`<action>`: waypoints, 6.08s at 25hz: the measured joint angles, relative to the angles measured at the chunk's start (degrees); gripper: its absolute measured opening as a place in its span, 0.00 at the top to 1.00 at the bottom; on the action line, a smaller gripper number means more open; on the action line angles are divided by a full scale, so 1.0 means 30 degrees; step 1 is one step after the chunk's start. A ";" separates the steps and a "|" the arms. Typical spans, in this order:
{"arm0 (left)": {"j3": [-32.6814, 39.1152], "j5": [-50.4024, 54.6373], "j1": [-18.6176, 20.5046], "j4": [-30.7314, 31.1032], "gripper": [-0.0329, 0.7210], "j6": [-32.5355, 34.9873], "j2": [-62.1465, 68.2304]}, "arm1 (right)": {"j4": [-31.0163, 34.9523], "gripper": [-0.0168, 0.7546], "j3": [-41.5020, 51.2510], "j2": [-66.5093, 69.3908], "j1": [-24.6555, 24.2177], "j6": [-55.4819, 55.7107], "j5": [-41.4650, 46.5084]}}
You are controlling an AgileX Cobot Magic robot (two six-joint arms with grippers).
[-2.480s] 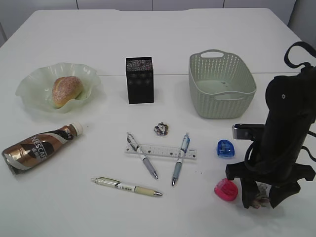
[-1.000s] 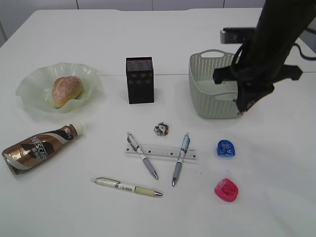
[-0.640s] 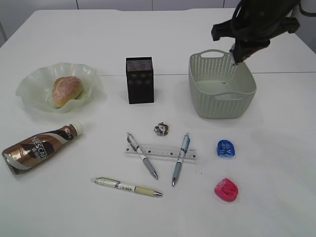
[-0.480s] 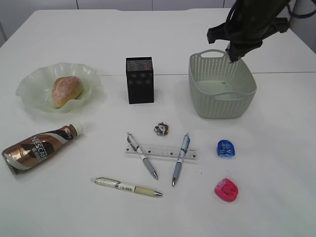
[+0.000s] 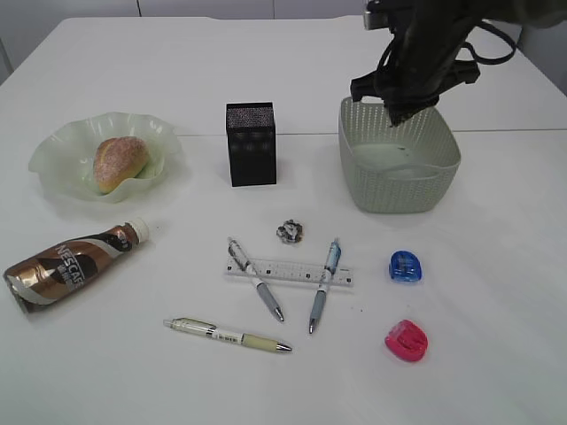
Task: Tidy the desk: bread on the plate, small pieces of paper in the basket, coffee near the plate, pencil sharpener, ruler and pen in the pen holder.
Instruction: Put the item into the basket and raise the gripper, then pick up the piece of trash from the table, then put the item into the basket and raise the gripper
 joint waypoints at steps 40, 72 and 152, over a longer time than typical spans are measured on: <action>0.0000 0.0000 0.0000 -0.0420 0.21 0.0000 -0.0373 | 0.5633 0.36 -0.5961 0.1401 0.4731 -0.2386 0.6032; 0.0000 0.0000 0.0118 -0.0420 0.21 0.0000 -0.0373 | 0.3820 0.36 -0.5327 0.6212 0.4744 -0.2638 0.5935; 0.0000 0.0000 0.0118 -0.0022 0.21 0.0000 -0.0373 | 0.3871 1.00 -0.6900 0.2799 -0.1484 -0.2557 0.5999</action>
